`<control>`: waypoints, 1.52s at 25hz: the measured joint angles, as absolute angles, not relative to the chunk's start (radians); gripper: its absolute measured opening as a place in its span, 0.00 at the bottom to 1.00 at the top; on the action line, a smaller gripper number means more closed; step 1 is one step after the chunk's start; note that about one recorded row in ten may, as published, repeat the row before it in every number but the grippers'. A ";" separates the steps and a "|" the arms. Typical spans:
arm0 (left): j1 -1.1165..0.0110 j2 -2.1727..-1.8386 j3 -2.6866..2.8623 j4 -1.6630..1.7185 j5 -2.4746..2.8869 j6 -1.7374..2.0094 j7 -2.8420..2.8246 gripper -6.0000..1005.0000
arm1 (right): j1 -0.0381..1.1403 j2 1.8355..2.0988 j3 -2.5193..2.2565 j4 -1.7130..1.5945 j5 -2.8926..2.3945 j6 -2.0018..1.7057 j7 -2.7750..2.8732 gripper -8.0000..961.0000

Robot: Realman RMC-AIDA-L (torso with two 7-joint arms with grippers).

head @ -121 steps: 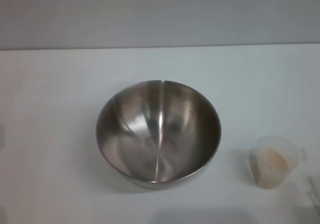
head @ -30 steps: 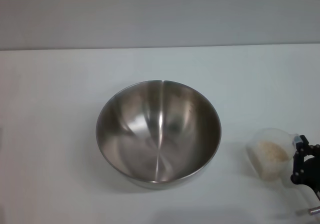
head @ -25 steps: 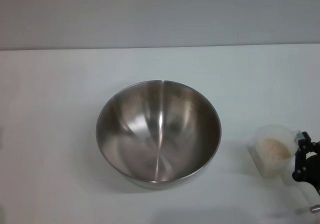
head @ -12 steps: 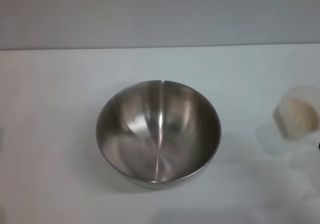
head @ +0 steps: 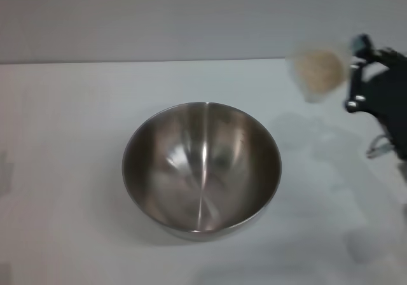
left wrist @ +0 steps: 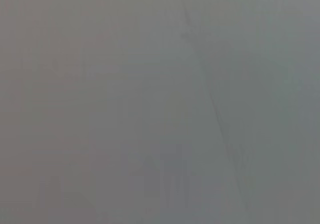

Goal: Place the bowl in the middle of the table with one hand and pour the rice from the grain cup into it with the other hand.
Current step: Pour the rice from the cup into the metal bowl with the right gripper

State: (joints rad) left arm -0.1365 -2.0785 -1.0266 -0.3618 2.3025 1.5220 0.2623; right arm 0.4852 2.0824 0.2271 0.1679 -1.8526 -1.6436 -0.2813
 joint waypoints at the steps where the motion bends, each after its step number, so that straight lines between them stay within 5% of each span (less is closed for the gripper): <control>1: -0.136 -2.079 -1.026 -0.362 2.302 1.522 0.262 0.68 | 0.513 2.082 0.212 0.186 -1.855 -1.614 -0.378 0.02; 16: -0.150 -2.079 -1.026 -0.362 2.303 1.513 0.262 0.68 | 0.526 2.089 0.157 0.447 -1.956 -1.456 -1.453 0.02; 38: -0.149 -2.079 -1.011 -0.367 2.302 1.508 0.262 0.68 | 0.518 2.090 0.154 0.506 -2.032 -1.402 -2.151 0.02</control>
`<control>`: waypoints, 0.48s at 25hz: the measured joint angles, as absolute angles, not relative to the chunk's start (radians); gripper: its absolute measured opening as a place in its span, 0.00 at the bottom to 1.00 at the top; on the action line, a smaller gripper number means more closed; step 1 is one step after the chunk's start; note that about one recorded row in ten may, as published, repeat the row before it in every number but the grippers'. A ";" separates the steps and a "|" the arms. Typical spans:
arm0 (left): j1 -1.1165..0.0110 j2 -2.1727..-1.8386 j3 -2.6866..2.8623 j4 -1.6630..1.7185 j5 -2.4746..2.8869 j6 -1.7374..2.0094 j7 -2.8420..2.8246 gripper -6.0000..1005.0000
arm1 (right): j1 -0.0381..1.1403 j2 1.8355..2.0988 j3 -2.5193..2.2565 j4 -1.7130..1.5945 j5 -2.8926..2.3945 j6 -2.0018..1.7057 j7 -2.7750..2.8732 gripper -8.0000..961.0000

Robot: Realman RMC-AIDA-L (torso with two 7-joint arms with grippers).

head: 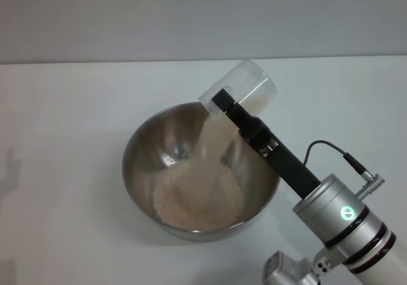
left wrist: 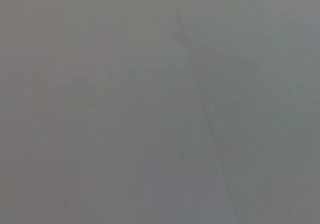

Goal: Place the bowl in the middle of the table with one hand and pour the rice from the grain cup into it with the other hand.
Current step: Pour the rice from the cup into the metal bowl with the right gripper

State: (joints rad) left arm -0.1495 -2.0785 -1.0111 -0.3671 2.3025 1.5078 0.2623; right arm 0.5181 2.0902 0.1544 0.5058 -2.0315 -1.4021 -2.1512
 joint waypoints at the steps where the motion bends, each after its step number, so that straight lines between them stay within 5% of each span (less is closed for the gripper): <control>1: -0.149 -2.079 -1.010 -0.367 2.303 1.508 0.262 0.68 | 0.518 2.090 0.154 0.510 -2.034 -1.398 -2.180 0.02; 12: -0.145 -2.078 -1.007 -0.368 2.302 1.508 0.262 0.68 | 0.519 2.092 0.138 0.544 -2.043 -1.351 -2.398 0.02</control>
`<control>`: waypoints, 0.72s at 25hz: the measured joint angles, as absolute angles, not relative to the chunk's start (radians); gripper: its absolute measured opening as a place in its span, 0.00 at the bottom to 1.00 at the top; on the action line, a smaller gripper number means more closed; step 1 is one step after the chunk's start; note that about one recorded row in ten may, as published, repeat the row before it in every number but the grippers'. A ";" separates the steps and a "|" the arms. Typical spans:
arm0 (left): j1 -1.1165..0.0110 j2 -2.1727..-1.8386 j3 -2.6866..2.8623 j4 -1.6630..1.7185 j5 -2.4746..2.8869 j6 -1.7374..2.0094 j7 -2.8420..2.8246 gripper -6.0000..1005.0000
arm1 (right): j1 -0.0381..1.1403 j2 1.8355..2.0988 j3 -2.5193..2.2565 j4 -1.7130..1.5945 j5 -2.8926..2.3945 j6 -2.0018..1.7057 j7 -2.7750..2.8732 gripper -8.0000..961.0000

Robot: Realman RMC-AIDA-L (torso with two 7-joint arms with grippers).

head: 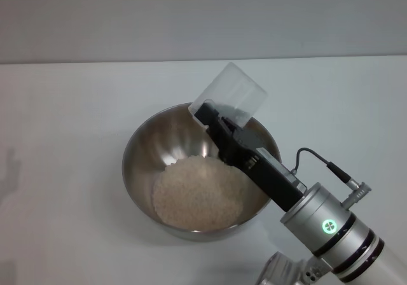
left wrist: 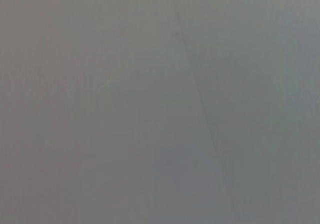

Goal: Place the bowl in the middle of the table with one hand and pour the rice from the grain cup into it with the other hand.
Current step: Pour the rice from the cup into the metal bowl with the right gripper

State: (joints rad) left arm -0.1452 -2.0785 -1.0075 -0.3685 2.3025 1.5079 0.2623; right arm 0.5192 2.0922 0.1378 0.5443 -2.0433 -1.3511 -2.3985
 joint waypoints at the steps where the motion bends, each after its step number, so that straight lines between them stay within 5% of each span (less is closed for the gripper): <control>1: -0.145 -2.078 -1.006 -0.368 2.302 1.508 0.262 0.68 | 0.518 2.092 0.135 0.545 -2.047 -1.351 -2.402 0.02; 18: -0.141 -2.079 -1.002 -0.367 2.302 1.509 0.262 0.68 | 0.514 2.092 0.148 0.572 -2.073 -1.340 -2.368 0.02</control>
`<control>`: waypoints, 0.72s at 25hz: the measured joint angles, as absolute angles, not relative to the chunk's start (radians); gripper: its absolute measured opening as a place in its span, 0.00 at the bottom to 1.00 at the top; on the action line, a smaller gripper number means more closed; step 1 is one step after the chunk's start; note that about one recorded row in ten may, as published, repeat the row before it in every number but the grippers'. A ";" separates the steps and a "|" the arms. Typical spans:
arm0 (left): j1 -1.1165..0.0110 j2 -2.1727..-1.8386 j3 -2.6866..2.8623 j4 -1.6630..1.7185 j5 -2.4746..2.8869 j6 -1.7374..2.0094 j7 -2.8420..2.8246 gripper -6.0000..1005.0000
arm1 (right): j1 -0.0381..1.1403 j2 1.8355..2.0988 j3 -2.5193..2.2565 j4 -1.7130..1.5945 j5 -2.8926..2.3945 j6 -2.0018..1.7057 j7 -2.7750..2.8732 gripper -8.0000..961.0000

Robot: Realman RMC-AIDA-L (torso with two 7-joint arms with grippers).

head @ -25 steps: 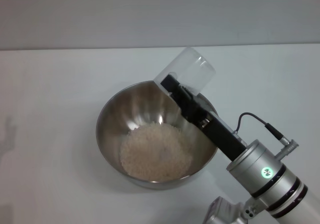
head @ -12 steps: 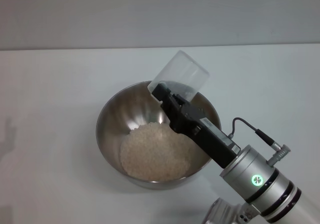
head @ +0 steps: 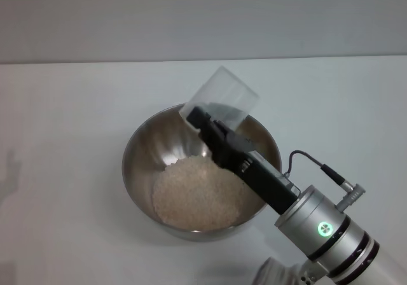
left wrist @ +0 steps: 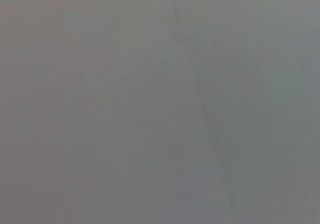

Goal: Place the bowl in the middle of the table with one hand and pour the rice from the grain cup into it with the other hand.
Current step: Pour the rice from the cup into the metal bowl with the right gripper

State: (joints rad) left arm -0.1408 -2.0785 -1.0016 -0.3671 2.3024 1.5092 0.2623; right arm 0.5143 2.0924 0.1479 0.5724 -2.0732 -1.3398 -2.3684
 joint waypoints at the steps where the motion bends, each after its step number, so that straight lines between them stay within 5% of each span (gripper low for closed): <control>1: -0.141 -2.079 -1.002 -0.367 2.302 1.509 0.262 0.68 | 0.510 2.092 0.156 0.585 -2.071 -1.345 -2.300 0.02; 18: -0.149 -2.079 -1.002 -0.367 2.302 1.508 0.262 0.68 | 0.426 2.085 0.337 0.617 -2.068 -1.411 -0.920 0.02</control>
State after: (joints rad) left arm -0.1490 -2.0785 -1.0017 -0.3668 2.3025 1.5080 0.2623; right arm 0.4259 2.0852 0.3373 0.6174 -2.0679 -1.4114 -0.9195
